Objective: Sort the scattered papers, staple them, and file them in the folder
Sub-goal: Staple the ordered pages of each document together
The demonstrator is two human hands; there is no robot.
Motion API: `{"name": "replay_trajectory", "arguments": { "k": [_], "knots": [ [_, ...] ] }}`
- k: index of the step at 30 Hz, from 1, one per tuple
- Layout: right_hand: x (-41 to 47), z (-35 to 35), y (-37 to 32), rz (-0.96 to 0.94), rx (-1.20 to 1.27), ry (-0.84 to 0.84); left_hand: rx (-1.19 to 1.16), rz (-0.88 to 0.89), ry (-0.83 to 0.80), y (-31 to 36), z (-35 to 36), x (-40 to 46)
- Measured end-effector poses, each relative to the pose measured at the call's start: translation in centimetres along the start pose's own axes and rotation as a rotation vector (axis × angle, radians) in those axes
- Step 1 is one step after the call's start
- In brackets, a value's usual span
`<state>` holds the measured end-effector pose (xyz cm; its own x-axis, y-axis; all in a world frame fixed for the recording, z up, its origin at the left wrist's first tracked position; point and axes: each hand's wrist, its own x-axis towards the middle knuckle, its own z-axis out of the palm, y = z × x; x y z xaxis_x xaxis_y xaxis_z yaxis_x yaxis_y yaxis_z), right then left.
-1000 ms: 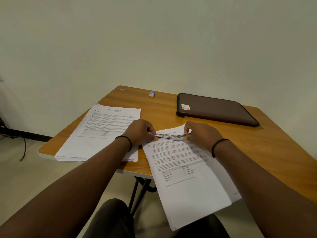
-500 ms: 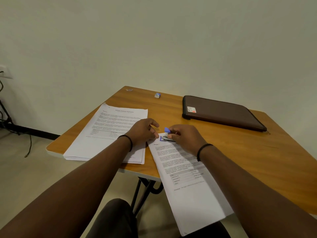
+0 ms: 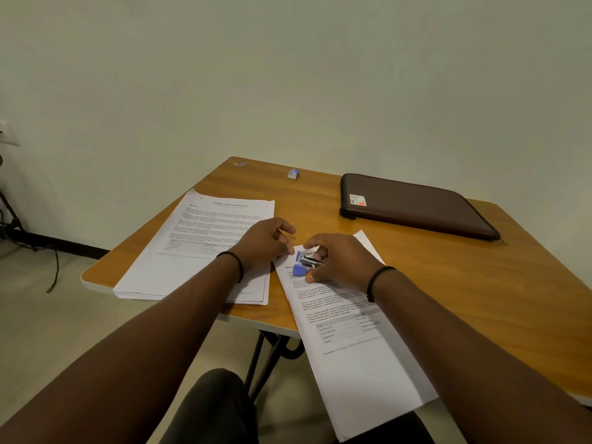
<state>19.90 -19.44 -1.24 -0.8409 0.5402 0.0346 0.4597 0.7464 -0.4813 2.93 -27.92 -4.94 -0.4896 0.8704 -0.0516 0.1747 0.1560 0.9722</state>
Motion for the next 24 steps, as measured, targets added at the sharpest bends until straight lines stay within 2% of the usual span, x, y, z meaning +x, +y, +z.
{"name": "replay_trajectory", "arguments": {
  "k": [2, 8, 12, 16, 20, 22, 24],
  "knots": [
    [0.0, 0.2, 0.2, 0.002, -0.034, 0.021, -0.038, -0.009, -0.008, 0.3, 0.1, -0.4],
    [-0.2, 0.0, 1.5, -0.021, 0.017, 0.224, -0.120, -0.059, -0.001, 1.2, 0.1, -0.5],
    [-0.5, -0.4, 2.0, -0.044, -0.040, 0.347, 0.014, -0.061, 0.022, 1.5, 0.5, -0.3],
    [-0.5, -1.5, 1.7, -0.069, -0.110, 0.367, 0.099, -0.050, 0.035, 1.8, 0.6, -0.5],
    [1.1, -6.3, 2.1, 0.031, -0.050, 0.556, 0.115, -0.028, 0.041, 2.0, 0.6, -0.7],
    [1.6, -8.1, 2.4, 0.080, 0.025, 0.526, 0.140, -0.009, 0.042, 1.8, 0.5, -0.8],
    [1.3, -8.3, 2.8, 0.127, 0.105, 0.411, 0.166, 0.002, 0.048, 1.7, 0.5, -0.8]
  ]
}}
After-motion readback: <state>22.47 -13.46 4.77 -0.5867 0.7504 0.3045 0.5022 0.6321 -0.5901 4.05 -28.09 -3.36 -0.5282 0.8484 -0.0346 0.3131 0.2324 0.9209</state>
